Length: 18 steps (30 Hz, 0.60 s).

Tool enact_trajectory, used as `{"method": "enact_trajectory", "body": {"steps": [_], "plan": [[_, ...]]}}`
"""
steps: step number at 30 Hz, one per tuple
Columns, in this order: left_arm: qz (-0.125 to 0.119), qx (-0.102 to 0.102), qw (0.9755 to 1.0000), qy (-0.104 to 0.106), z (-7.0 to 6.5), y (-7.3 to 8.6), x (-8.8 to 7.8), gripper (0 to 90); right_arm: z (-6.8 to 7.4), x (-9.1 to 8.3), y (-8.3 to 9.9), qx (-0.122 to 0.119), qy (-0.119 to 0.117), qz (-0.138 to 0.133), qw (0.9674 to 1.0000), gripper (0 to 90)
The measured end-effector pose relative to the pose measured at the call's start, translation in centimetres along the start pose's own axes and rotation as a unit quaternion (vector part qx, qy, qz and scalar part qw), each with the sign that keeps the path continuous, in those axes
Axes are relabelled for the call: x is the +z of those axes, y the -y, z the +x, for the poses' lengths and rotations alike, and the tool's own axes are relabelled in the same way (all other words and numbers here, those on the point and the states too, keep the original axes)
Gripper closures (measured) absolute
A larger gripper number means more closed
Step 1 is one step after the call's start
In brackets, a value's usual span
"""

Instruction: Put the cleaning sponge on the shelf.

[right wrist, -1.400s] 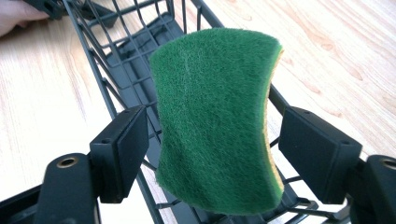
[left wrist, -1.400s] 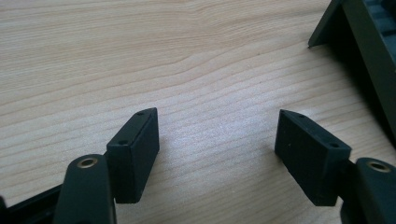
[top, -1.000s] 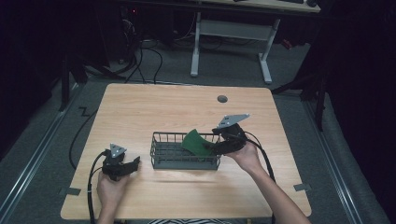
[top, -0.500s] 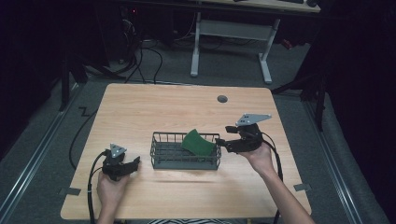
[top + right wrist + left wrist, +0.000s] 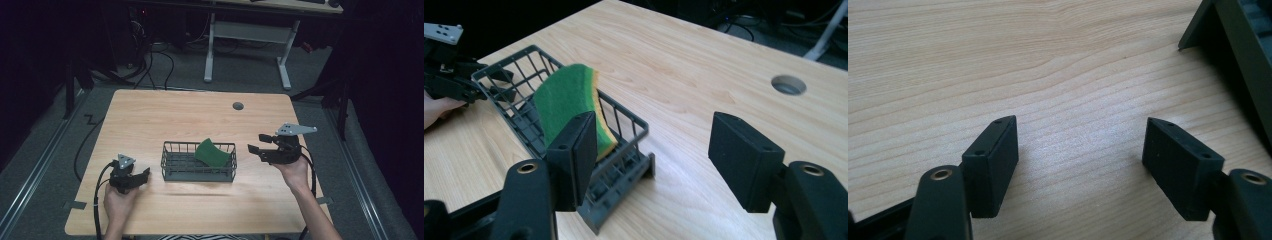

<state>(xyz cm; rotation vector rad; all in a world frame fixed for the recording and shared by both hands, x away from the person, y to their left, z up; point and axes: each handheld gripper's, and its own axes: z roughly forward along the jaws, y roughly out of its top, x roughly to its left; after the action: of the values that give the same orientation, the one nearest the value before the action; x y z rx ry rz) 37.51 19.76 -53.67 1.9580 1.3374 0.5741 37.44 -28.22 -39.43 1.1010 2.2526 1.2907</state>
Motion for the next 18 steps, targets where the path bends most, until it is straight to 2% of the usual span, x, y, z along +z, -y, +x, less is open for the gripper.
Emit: {"method": "enact_trajectory", "body": {"steps": [4, 5, 18], "plan": [[0.0, 0.0, 1.0, 0.0, 0.0, 0.0, 0.0, 31.1, -0.4, -0.6, 0.4, 0.007, 0.007, -0.005, 0.9999, 36.4], [0.0, 0.0, 1.0, 0.0, 0.0, 0.0, 0.0, 31.1, -0.6, -1.0, 0.8, 0.016, 0.008, -0.011, 0.9998, 36.5], [0.0, 0.001, 1.0, 0.0, 0.0, 0.0, 0.0, 31.0, -2.0, -2.6, 3.7, 0.049, 0.034, -0.013, 0.9982, 36.9]]}}
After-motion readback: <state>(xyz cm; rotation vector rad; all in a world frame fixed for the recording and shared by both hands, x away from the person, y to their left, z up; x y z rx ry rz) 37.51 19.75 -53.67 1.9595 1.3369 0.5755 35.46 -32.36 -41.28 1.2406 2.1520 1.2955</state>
